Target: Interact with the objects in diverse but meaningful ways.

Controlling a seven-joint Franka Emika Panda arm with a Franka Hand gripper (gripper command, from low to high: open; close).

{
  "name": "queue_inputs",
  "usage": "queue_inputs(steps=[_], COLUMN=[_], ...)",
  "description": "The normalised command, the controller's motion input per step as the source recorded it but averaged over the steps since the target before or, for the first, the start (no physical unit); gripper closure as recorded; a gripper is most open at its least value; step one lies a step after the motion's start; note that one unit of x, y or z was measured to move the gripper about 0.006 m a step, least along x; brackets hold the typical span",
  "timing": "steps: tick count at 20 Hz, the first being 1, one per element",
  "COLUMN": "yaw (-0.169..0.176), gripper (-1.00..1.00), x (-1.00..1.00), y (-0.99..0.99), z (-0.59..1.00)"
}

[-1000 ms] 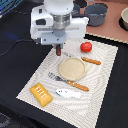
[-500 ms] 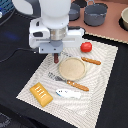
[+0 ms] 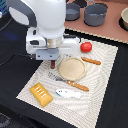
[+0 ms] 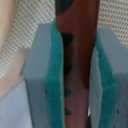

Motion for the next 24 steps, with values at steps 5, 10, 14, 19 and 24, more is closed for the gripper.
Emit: queue_inputs(steps=[5,10,14,19,24], yaw=[0.000,0.000,0.000,-0.006,0.000], gripper=[-1.00,-1.00,-1.00,-1.00,-1.00], x=[-0.14,-0.23,-0.64,-0.86,-0.72], y=[0.00,0.00,0.00,0.01,-0.06], z=[-0.07,-0.01,0.48,0.63,0.57])
